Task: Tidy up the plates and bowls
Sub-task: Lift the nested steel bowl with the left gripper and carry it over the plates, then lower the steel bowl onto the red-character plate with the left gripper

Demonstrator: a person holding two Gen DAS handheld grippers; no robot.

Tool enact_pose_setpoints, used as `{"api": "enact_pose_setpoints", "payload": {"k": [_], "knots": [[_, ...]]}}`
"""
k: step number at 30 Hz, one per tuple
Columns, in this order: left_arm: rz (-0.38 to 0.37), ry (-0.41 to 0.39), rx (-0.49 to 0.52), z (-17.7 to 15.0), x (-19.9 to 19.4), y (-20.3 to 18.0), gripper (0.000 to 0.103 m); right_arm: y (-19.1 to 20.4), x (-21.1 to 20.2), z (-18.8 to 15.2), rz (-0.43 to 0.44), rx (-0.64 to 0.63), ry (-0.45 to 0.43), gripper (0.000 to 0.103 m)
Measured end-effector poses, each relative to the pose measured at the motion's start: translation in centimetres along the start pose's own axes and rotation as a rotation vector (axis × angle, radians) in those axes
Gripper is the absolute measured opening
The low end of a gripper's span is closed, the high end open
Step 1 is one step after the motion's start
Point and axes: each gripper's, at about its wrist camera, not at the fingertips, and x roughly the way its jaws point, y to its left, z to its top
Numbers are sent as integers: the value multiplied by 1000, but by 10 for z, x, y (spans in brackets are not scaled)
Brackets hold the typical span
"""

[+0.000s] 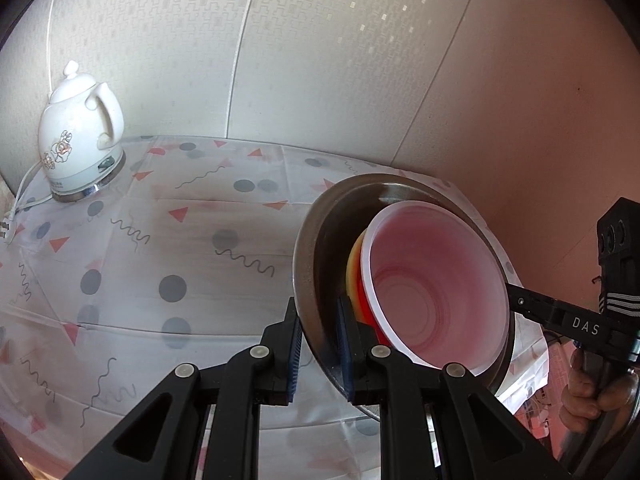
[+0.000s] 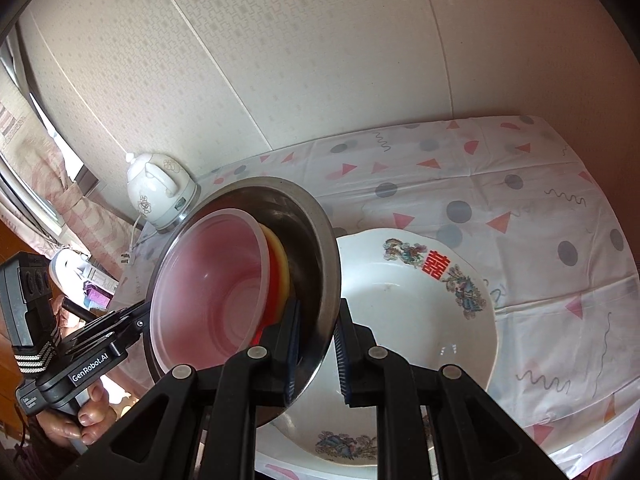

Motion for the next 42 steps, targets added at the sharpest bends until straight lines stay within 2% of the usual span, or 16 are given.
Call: {"api": "enact_pose_setpoints", "payload": {"k": [15, 35, 42], "knots": [[-73, 85, 76, -7, 36, -46, 17, -51, -22, -16, -75, 131, -31, 17], [-87, 153, 92, -12, 64, -57, 17, -77, -9, -31, -121, 203, 15, 17], [-77, 166, 83, -14, 73, -55, 17, -77, -2, -33, -136, 194, 19, 17]]}}
